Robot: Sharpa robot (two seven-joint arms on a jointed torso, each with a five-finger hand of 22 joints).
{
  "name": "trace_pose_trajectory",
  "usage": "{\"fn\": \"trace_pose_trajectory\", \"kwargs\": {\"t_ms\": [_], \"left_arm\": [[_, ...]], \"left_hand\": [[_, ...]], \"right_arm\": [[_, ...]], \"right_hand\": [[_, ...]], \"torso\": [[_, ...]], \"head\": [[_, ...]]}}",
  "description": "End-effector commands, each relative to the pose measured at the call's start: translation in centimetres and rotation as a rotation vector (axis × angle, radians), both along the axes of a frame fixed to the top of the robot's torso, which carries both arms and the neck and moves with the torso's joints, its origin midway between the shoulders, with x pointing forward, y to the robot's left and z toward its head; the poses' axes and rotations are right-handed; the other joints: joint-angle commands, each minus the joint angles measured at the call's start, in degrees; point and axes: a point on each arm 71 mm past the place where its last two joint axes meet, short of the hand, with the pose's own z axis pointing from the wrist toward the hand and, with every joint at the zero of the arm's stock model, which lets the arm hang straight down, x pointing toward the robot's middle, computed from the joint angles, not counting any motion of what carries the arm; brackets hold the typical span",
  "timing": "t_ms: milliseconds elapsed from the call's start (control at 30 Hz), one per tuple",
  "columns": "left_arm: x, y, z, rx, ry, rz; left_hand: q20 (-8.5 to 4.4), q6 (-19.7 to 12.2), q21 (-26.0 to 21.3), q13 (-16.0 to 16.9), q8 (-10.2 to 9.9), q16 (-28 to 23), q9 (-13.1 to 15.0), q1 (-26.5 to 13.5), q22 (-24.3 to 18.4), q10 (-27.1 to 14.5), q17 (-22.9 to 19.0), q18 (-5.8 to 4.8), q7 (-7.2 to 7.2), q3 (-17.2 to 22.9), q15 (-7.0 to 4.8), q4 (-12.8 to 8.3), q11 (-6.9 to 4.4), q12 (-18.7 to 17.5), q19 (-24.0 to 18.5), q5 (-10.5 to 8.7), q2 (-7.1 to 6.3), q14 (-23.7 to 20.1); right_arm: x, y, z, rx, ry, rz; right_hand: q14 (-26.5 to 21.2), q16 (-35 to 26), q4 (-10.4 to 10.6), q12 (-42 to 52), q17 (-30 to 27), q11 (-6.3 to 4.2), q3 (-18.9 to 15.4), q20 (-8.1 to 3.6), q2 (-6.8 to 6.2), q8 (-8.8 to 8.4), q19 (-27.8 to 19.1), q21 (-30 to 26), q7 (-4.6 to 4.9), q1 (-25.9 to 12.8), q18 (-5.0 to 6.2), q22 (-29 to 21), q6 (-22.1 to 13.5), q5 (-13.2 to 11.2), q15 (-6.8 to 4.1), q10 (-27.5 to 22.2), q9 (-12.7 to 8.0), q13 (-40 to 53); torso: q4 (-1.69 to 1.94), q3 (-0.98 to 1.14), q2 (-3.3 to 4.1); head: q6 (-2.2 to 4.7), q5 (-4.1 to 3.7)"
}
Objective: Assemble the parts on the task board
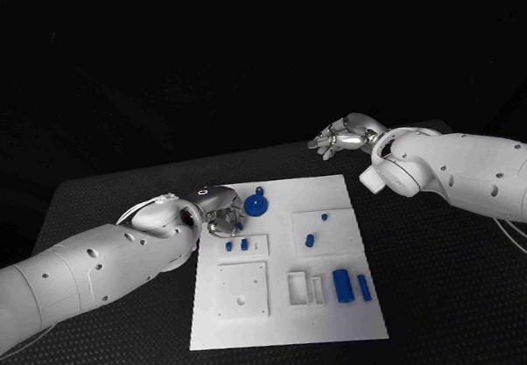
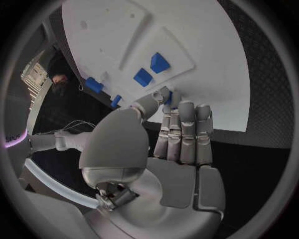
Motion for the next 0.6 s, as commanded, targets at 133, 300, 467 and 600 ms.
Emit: {"fn": "trace_pose_trajectory", "kwargs": {"t_ms": [133,300,467,600], "left_arm": [[-0.75,-0.5,-1.23,0.056,0.054,-0.043],[-0.9,-0.6,-1.17,0.05,0.048,-0.053],[-0.81,-0.56,-1.04,0.04,0.03,-0.047],[-0.76,-0.54,-0.91,0.025,0.018,-0.041]], "left_hand": [[-2.95,0.64,-0.13,0.07,0.33,0.09,0.07,0.12,0.93,0.59,0.07,0.76,-0.01,0.15,-0.43,-0.45,-0.01,0.35,-0.08,0.37,0.6,-0.14],[-2.99,0.86,-0.15,0.1,0.44,0.13,0.05,0.13,0.94,0.84,0.11,0.72,-0.11,0.22,-0.5,-0.66,-0.09,0.4,-0.09,0.61,0.55,-0.1],[-3.02,1.08,-0.17,0.16,0.52,0.17,-0.02,-0.3,0.94,1.22,0.14,0.62,-0.17,0.14,-0.59,-0.63,-0.19,0.48,-0.05,0.8,0.38,-0.06],[-3.05,1.08,-0.18,0.17,0.52,0.17,-0.05,-0.32,0.94,1.26,0.14,0.63,-0.17,0.16,-0.61,-0.65,-0.21,0.48,-0.03,0.84,0.34,-0.04]], "right_arm": [[-0.06,0.16,-0.06,0.023,0.014,0.01],[-0.04,0.12,-0.06,0.022,0.014,0.009],[-0.04,0.14,-0.06,0.022,0.014,0.01],[-0.03,0.07,-0.06,0.021,0.013,0.008]], "right_hand": [[-0.53,-0.33,-0.26,0.34,0.07,-0.14,0.0,0.27,0.28,0.32,-0.01,-0.37,0.82,-0.22,0.64,0.08,-0.36,0.23,0.01,-0.33,-0.07,-0.06],[-0.53,-0.33,-0.27,0.34,0.07,-0.14,0.0,0.27,0.28,0.32,-0.01,-0.38,0.82,-0.22,0.64,0.09,-0.37,0.23,0.02,-0.34,-0.07,-0.06],[-0.53,-0.33,-0.27,0.34,0.07,-0.14,0.0,0.27,0.29,0.32,-0.01,-0.39,0.82,-0.22,0.65,0.1,-0.37,0.24,0.02,-0.34,-0.08,-0.06],[-0.54,-0.33,-0.28,0.35,0.07,-0.14,0.0,0.27,0.29,0.32,-0.01,-0.41,0.82,-0.22,0.65,0.12,-0.37,0.24,0.02,-0.34,-0.08,-0.06]], "torso": [[0.03,-0.02,0.0],[0.02,-0.07,0.03],[0.09,-0.03,0.03],[0.05,-0.06,0.01]], "head": [[-0.1,-0.01],[-0.08,0.0],[-0.12,0.02],[-0.06,0.02]]}}
